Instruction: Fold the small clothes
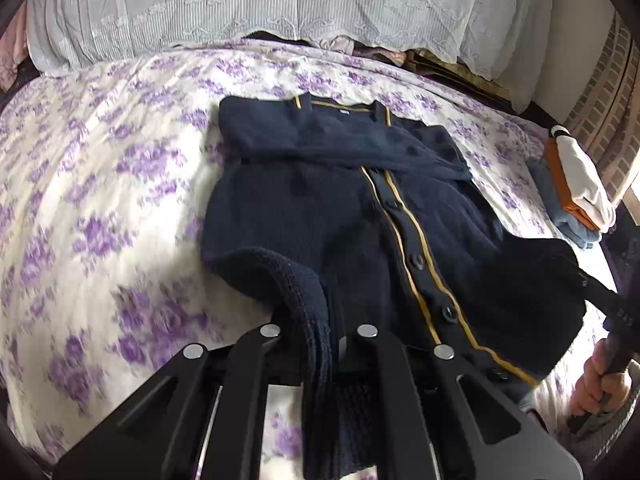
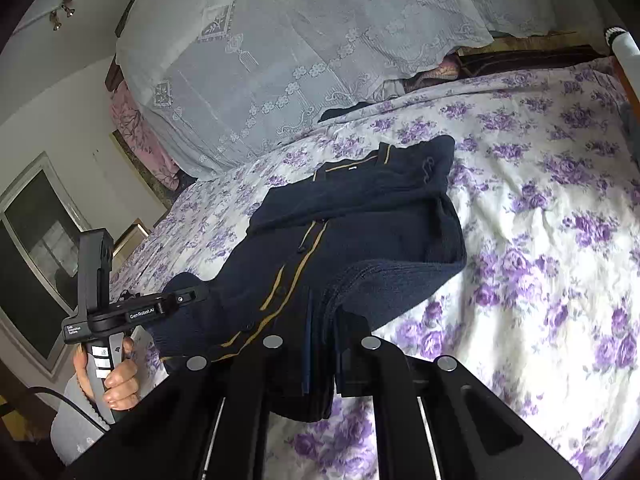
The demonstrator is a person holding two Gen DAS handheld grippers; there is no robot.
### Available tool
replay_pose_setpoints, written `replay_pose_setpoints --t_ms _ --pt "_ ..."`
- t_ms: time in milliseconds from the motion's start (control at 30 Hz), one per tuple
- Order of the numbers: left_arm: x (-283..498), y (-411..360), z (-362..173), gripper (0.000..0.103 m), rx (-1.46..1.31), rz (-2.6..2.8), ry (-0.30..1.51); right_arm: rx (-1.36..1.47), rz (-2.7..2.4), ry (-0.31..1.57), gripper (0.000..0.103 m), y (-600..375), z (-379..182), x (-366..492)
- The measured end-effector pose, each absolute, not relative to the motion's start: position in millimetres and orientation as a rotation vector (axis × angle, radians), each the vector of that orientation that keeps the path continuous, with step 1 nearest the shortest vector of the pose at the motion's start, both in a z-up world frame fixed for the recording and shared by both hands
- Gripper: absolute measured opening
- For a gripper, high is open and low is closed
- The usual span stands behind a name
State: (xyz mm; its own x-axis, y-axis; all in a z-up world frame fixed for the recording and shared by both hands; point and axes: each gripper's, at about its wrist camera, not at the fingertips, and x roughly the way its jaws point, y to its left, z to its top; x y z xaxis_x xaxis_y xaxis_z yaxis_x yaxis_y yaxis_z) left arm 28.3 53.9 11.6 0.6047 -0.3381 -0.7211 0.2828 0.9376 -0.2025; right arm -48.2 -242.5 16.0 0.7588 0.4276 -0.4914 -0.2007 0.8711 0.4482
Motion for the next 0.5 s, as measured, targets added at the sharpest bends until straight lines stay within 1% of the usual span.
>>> replay_pose_setpoints --t_ms 200,500 --pt "54 47 33 0.007 -0.035 -0.300 0.779 0.397 0.311 0.589 0.009 -247 30 -19" --pt "99 37 41 0.007 -0.038 -0.274 0.799 0.422 0.263 0.591 0.009 -255 31 28"
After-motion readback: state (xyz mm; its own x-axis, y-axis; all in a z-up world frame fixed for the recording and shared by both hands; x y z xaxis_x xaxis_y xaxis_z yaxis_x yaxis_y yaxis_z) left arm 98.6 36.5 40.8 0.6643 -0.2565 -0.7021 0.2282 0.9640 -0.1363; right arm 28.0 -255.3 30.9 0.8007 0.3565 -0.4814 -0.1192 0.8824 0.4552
